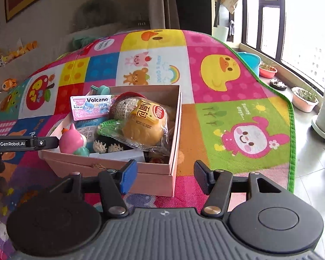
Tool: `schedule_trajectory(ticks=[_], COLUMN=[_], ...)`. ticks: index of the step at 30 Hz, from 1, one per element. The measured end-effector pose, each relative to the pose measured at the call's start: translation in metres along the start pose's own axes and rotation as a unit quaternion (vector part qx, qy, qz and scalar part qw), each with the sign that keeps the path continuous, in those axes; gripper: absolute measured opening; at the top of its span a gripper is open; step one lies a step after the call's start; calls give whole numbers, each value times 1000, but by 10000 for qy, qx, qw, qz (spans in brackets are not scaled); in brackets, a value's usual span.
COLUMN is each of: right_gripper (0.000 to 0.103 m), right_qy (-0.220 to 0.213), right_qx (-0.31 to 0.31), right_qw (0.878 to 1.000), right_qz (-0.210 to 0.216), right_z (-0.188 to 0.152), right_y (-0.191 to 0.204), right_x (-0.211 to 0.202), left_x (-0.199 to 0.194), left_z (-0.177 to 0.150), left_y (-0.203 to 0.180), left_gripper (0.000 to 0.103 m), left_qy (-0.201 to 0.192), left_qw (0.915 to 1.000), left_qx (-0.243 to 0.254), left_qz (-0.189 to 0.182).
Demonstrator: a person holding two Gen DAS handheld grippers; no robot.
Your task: Organize objects
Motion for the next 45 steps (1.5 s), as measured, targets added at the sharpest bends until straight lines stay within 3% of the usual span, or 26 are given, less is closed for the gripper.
schedule_trajectory(ticks=[4,8,14,17,20,23,29,34,37,43,45], right_gripper=[57,57,57,54,40,38,39,42,42,36,36], right_qy=[-227,-355,114,346,656,1052,922,614,286,925,728], right_qx=[-204,-344,-467,-472,-828,-1071,-1765,-1088,-1056,-833,-851], right_qw=[9993,9966,9893,9893,9891,9851,9778,9855,9892,9909,9922], right_qz=[201,664,1379,1338,1025,844,661,1145,973,508,554], right_z=[10,39,88,101,93,70,46,68,84,56,51], right_y=[19,58,161,201,224,227,220,205,186,151,148], right_x=[-14,-26,12,48,84,104,92,56,34,63,61], left_x=[-31,-56,-60,-60,-61,-61,-56,-57,-56,-61,-69], left_z=[-14,-30,-40,-41,-44,-46,-47,-47,-46,-43,-36], left_y=[22,48,64,65,66,67,69,70,68,67,68], left_gripper=[62,64,79,79,79,79,83,83,83,77,72], left_qy=[-177,-251,-344,-363,-353,-366,-377,-348,-340,-342,-472], left_qw=[9992,9989,9961,9954,9951,9945,9930,9933,9934,9927,9924], left_qx=[176,-316,-811,-881,-906,-933,-1066,-1048,-1055,-1139,-1123], left_qz=[309,242,50,-59,-180,-300,-350,-349,-282,-196,-170])
Point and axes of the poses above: each gripper's, at about its wrist camera, not at the fingertips, and x roughly the way its jaws point, y to its left, z to its top, the point moved 9 cm from there along x, roughly the way its jaws point, and after that the axes turned 3 degrees about -z, right-handed, at the moved point
